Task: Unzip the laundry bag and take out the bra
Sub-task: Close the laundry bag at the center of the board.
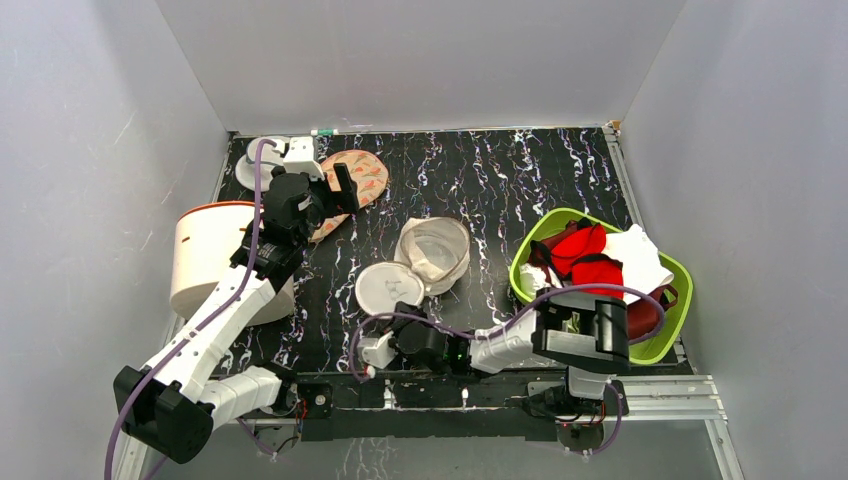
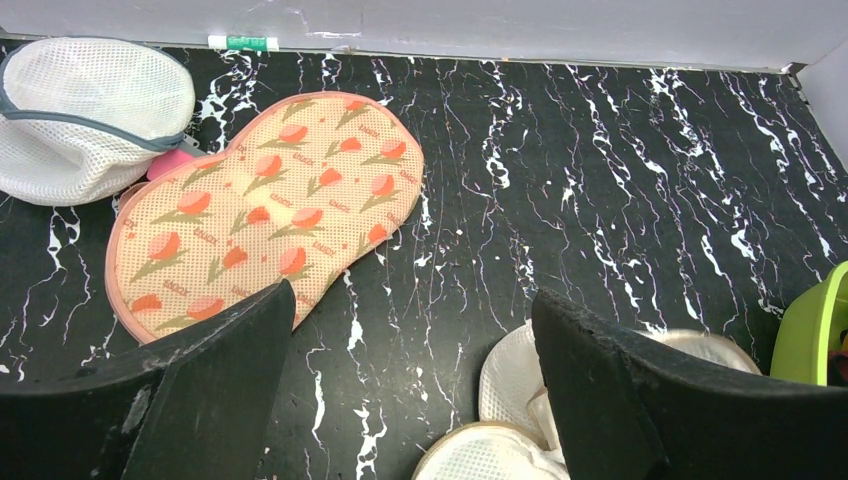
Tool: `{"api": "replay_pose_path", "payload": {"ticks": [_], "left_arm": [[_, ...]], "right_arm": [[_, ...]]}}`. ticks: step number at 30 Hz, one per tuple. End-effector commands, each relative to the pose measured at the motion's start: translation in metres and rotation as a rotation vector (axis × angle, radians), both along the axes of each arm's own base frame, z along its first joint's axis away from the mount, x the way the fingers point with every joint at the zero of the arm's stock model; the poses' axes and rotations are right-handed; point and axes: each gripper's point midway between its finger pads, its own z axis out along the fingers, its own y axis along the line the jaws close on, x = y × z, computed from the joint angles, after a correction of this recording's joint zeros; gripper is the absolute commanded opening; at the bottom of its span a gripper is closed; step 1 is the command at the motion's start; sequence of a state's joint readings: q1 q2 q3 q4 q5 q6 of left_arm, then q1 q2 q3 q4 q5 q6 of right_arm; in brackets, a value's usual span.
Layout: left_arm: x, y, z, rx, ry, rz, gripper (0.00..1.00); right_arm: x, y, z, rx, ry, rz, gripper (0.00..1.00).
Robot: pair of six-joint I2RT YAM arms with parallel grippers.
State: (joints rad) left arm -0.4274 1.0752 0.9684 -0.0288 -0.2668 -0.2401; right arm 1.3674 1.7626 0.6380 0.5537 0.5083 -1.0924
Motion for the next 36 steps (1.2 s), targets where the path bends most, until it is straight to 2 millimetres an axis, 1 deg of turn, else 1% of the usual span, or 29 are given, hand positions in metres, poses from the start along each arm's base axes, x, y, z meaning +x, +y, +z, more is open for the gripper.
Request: {"api": "replay_pose_path", "payload": {"ticks": [1,2,4,5,6,8,9,11,13,14,15,16,17,19,24,28,32,36], "left_arm": [[-0.001,0.004,0.016,-0.026,-0.053,0.014,0.87],[0.0,0.003,0.015,-0.025,-0.05,0.012,0.87],[0.001,0.003,0.014,-0.022,-0.042,0.01,0.87],[0.001,0.003,0.014,-0.02,-0.04,0.013,0.87],[0.001,0.005,0.013,-0.02,-0.042,0.02,0.87],[0.0,0.005,0.015,-0.021,-0.049,0.019,0.87],[0.0,0.005,0.014,-0.022,-0.047,0.018,0.87],[0.001,0.004,0.012,-0.022,-0.042,0.015,0.87],[0.002,0.003,0.01,-0.019,-0.035,0.015,0.86],[0.002,0.002,0.009,-0.019,-0.031,0.012,0.86],[0.002,0.002,0.009,-0.021,-0.031,0.009,0.86],[0.002,0.001,0.009,-0.021,-0.031,0.008,0.86],[0.002,0.001,0.009,-0.021,-0.031,0.007,0.86],[0.002,0.001,0.009,-0.021,-0.031,0.008,0.86],[0.002,-0.001,0.009,-0.027,-0.03,0.0,0.86],[0.002,-0.001,0.008,-0.027,-0.027,0.001,0.86],[0.002,-0.001,0.008,-0.029,-0.024,-0.002,0.86],[0.002,-0.002,0.008,-0.03,-0.023,-0.006,0.86]], "right_arm": [[0.008,0.022,0.082,0.417,0.067,-0.135,0.0],[0.007,0.022,0.089,0.468,0.096,-0.147,0.0],[-0.002,0.024,0.105,0.558,0.174,-0.12,0.0],[-0.01,0.025,0.114,0.646,0.256,-0.099,0.0],[-0.015,0.021,0.123,0.733,0.325,-0.096,0.0],[-0.028,0.022,0.14,0.922,0.522,-0.079,0.0],[-0.029,0.02,0.15,1.03,0.609,-0.097,0.0],[-0.023,0.013,0.16,1.228,0.8,-0.158,0.0],[-0.004,-0.003,0.171,1.462,1.029,-0.249,0.0],[0.001,-0.008,0.172,1.532,1.113,-0.297,0.0],[0.007,-0.015,0.173,1.586,1.157,-0.335,0.0],[0.012,-0.023,0.169,1.658,1.227,-0.401,0.0],[0.019,-0.031,0.163,1.7,1.261,-0.469,0.0],[0.029,-0.043,0.142,1.753,1.323,-0.643,0.0],[0.047,-0.074,0.1,1.812,1.31,-0.965,0.0],[0.05,-0.09,0.073,1.826,1.324,-1.112,0.0],[0.053,-0.107,0.043,1.796,1.268,-1.259,0.02],[0.06,-0.124,0.02,1.761,1.211,-1.362,0.08]]}}
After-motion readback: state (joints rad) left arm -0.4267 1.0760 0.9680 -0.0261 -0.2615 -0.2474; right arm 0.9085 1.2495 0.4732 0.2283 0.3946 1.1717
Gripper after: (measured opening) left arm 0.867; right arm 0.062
